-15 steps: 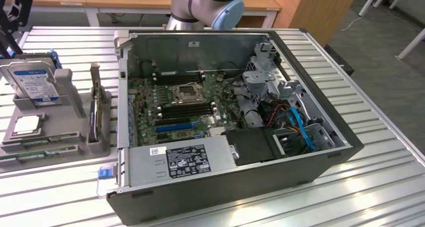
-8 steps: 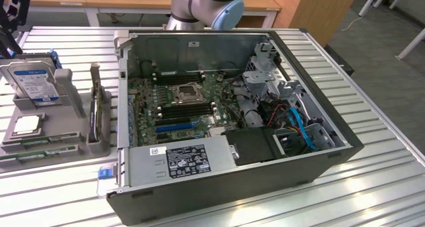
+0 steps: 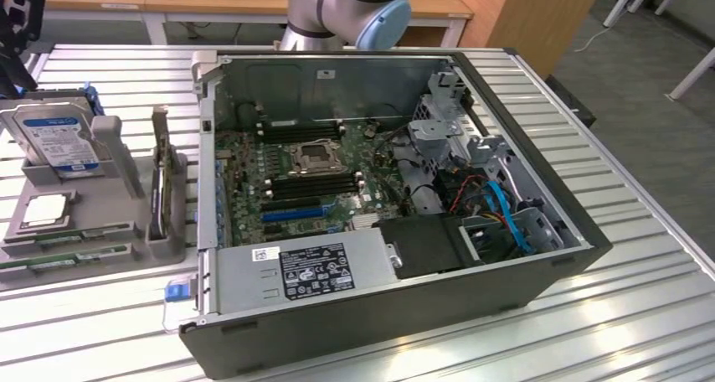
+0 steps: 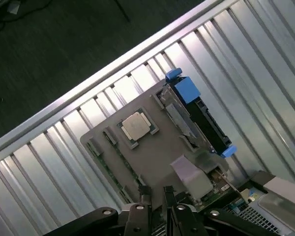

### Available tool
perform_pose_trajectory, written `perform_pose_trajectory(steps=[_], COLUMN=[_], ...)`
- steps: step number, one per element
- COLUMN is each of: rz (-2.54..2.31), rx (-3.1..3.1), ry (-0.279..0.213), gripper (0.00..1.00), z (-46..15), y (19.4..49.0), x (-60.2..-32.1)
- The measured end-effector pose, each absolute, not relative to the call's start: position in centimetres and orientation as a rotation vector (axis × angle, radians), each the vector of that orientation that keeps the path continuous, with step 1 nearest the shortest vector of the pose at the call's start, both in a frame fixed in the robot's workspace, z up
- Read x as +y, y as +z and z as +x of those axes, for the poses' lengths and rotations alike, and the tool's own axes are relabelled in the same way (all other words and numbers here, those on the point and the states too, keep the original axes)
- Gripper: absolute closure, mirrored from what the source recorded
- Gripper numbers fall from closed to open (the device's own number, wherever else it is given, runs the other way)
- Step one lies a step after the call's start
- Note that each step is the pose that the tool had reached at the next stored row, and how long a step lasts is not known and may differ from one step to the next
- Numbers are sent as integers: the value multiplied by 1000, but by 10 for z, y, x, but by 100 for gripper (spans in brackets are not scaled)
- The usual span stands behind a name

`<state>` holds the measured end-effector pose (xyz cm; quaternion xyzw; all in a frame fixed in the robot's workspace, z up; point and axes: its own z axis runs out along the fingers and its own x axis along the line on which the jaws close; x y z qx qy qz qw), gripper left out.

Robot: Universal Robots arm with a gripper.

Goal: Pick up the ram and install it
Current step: 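Pick up the ram and move it above insertion slot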

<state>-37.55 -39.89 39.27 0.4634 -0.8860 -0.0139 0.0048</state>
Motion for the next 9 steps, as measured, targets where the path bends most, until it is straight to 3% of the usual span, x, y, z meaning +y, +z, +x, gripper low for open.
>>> perform_pose_trajectory(steps=[9], rz=[1671], rx=[-2646], ry=[-42], gripper=[76], z=[-375], y=[393], x=[-399])
